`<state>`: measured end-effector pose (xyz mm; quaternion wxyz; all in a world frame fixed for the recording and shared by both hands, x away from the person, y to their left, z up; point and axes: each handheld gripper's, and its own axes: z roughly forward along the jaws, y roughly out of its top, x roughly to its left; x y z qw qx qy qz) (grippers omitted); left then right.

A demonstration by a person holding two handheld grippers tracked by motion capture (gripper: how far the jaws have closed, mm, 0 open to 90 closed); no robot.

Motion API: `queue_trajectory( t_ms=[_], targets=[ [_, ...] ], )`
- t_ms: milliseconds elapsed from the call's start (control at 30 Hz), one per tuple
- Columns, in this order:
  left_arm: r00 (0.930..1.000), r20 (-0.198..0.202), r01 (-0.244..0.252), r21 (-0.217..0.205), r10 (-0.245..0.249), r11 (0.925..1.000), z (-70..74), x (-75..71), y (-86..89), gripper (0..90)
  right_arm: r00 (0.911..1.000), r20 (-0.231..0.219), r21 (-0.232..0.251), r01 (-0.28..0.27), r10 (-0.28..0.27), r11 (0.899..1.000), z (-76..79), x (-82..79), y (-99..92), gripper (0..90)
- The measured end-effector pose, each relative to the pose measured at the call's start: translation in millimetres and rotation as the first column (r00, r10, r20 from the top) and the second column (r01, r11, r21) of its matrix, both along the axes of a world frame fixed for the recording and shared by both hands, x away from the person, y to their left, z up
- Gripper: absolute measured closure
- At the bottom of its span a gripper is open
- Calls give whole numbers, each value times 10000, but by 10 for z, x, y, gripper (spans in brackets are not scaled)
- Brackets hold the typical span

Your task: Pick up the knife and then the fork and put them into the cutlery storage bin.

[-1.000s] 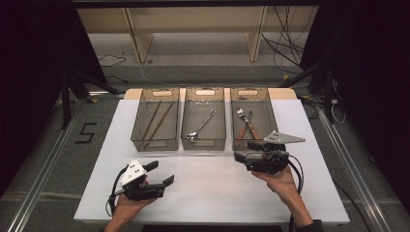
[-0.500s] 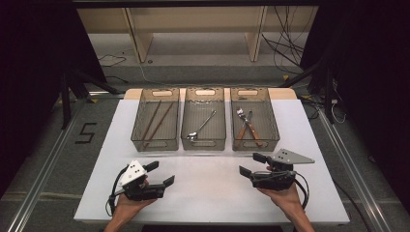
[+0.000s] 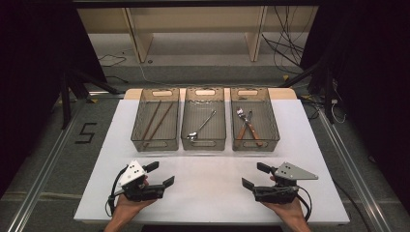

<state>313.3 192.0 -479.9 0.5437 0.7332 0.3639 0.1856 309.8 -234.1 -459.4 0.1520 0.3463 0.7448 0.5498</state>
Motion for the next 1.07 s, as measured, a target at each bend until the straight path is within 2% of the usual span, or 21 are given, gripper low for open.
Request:
queue_trajectory(
  t_ms=[300,1067],
  targets=[
    [9999,-23,99,36,-99,9999,-1,-9,-17,181,9995,17,166,327,-327,9993,-26,-15,-57,181],
    [9999,-19,148,113,-148,9998,-1,-9,-18,181,9994,86,164,319,-321,9994,-29,-19,-55,182]
  ],
)
